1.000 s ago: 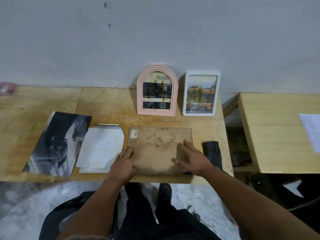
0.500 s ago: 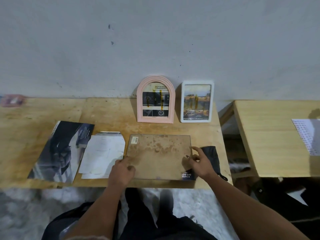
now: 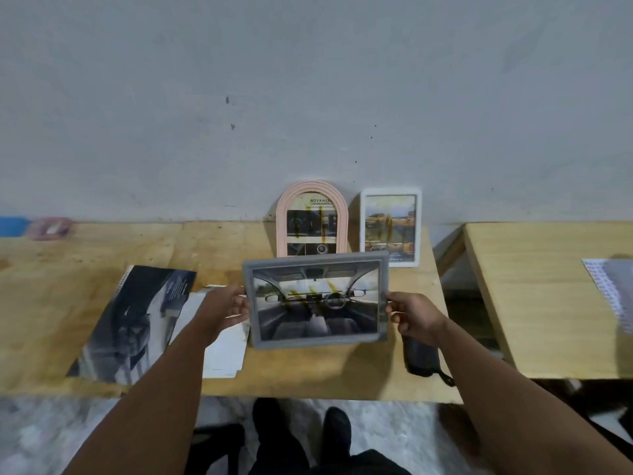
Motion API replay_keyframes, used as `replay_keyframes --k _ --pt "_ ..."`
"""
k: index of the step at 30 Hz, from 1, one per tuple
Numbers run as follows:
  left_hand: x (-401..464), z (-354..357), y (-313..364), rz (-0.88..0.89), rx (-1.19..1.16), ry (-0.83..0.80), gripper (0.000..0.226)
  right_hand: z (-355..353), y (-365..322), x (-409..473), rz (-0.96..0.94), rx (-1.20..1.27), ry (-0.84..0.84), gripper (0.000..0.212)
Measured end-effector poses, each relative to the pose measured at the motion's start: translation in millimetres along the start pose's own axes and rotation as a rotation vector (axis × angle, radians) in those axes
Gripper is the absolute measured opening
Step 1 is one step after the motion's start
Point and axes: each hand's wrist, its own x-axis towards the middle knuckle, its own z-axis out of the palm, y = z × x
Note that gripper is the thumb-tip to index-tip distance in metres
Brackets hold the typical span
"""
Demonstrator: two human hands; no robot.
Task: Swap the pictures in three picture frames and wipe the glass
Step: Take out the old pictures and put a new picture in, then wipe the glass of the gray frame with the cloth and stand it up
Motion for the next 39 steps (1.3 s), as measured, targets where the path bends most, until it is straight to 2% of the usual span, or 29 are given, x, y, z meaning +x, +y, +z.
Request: replay_keyframes --k 3,6,9,11,13,15,18,20,22,29,34,39 --pt "6 9 -14 0.016 -0.023 0.006 0.009 -2 5 11 -0.02 -0.04 0.096 0.027" --pt "4 26 -36 -0.023 -0.162 0.01 0.013 1 15 14 0.013 -0.085 0.166 0.033" --pt "11 39 -56 -0.041 -0.164 0.08 0.016 1 22 13 -0.052 -0.302 0.203 0.027" --pt "19 44 -66 -0.044 -0.126 0.109 0.018 -6 26 16 -0.121 -0.432 0.339 0.017" --pt "28 45 -71 -0.068 -0.105 0.121 0.023 -18 31 16 -0.134 -0.501 0.528 0.027" --pt "35 46 -73 -0.079 -0.081 0.132 0.024 -33 38 12 -0.073 -0.583 0.639 0.042" --pt "45 50 -72 -0.082 -0.019 0.195 0.03 -46 54 9 0.146 -0.748 0.615 0.067" --pt "47 58 -67 -0.092 0.063 0.225 0.044 -45 66 10 0.229 -0.821 0.575 0.074" --pt "43 67 -62 -0.106 0.129 0.227 0.055 -42 77 12 0.197 -0.828 0.593 0.071" --pt "32 77 -62 -0.01 0.274 0.152 0.058 -53 76 19 0.192 -0.459 0.551 0.052" --pt "25 76 -64 0.035 0.429 0.123 0.057 -48 74 16 0.17 -0.481 0.576 0.065" --pt "16 71 -72 0.032 0.481 0.1 0.055 -45 86 25 0.161 -0.511 0.606 0.075"
